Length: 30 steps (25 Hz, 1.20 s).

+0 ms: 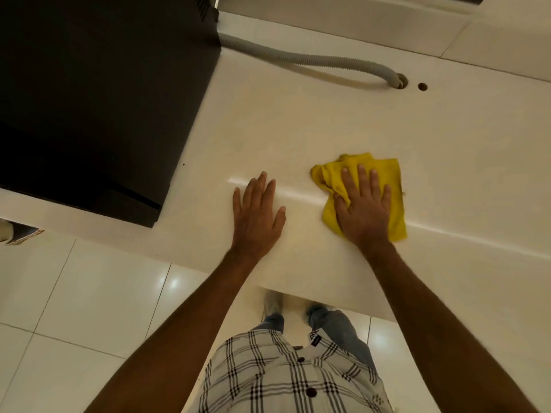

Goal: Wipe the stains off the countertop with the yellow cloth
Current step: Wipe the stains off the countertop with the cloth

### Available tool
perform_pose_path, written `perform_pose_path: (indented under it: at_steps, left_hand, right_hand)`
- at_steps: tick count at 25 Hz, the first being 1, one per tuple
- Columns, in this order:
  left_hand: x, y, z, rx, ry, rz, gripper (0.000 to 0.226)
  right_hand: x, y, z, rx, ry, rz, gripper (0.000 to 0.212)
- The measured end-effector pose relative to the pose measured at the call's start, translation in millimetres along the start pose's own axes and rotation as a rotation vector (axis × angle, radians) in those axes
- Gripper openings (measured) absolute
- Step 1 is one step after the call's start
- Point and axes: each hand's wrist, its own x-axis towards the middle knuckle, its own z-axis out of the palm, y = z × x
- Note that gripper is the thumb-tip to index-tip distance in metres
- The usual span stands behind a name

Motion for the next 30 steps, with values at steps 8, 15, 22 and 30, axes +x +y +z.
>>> perform_pose_path:
  at_steps: [8, 15, 22, 30]
  left_hand:
    - [19, 16, 14, 0.148, -0.019, 0.012, 0.063]
    - [20, 19, 14, 0.210, -0.026, 0.014, 0.064]
    - [20, 20, 13, 0.195, -0.006, 0.023, 0.064]
    - [20, 21, 11, 0.234, -0.008, 0.027, 0.064]
  right_hand:
    - [-79, 78, -13, -0.053, -0.017, 0.147, 0.066]
    - [42, -16, 3, 0.009, 0.089, 0.268, 0.071]
    - [-80, 53, -8, -0.021, -0.050, 0.041, 0.069]
    - [37, 31, -4, 0.048, 0.106, 0.357, 0.073]
